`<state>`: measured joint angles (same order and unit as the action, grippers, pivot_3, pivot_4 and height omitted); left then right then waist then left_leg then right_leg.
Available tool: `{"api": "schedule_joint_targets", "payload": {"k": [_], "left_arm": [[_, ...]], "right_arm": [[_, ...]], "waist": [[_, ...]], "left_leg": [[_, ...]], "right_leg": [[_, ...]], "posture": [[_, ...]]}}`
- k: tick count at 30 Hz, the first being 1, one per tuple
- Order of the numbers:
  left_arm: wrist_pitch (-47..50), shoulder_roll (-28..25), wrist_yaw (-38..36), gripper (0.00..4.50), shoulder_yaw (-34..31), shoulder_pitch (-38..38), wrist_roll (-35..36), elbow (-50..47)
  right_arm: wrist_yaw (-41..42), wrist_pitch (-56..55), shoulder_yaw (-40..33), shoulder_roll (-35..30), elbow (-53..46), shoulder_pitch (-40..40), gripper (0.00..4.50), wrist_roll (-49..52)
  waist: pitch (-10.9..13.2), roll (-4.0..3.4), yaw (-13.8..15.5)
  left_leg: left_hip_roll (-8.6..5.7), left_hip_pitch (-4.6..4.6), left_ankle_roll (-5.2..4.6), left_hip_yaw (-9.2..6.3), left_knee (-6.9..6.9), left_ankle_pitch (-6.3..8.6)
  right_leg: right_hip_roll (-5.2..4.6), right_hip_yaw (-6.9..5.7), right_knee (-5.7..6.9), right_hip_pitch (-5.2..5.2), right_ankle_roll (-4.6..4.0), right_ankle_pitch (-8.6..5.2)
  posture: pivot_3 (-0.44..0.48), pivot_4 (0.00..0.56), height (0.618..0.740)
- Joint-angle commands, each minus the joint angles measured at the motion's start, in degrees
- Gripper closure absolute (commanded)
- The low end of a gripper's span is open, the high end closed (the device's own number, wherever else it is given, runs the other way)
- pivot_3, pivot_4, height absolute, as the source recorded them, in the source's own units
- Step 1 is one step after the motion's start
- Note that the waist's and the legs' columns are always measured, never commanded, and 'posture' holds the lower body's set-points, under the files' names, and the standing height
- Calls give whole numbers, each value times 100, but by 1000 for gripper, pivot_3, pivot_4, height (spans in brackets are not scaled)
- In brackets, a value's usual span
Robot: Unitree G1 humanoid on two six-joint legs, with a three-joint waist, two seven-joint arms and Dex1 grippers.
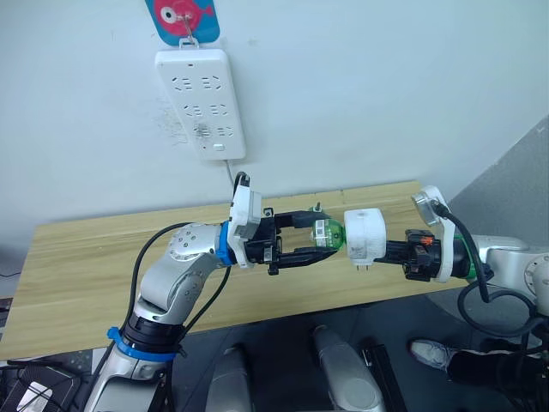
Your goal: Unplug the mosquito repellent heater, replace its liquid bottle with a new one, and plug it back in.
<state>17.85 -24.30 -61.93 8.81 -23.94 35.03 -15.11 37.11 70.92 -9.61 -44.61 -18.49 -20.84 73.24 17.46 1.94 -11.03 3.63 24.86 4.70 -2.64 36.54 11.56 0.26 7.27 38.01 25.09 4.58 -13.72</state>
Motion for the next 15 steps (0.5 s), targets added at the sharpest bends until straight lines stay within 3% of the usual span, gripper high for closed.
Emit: {"api": "schedule_joint_targets", "payload": {"k": [1, 4, 15], "left_arm": [[-36, 11, 325, 2173, -84, 40, -275, 70], [-24, 7, 325, 2173, -87, 66, -255, 30], [-196, 28, 273, 2174, -113, 133, -398, -46]], "right_arm": [[183, -5, 39, 53, -403, 11, 4500, 283], [195, -192, 89, 16, -383, 51, 4500, -65], [816, -1534, 513, -216, 208, 92, 816, -2069]], "waist": [[0, 0, 0], [0, 0, 0], [0, 0, 1]], "left_leg": [[0, 0, 0, 0, 0, 0], [0, 0, 0, 0, 0, 0], [0, 0, 0, 0, 0, 0]], "right_leg": [[0, 0, 0, 0, 0, 0], [0, 0, 0, 0, 0, 0], [0, 0, 0, 1, 0, 0]], "posture": [[-239, 274, 740], [-238, 275, 740], [-236, 274, 740]]}}
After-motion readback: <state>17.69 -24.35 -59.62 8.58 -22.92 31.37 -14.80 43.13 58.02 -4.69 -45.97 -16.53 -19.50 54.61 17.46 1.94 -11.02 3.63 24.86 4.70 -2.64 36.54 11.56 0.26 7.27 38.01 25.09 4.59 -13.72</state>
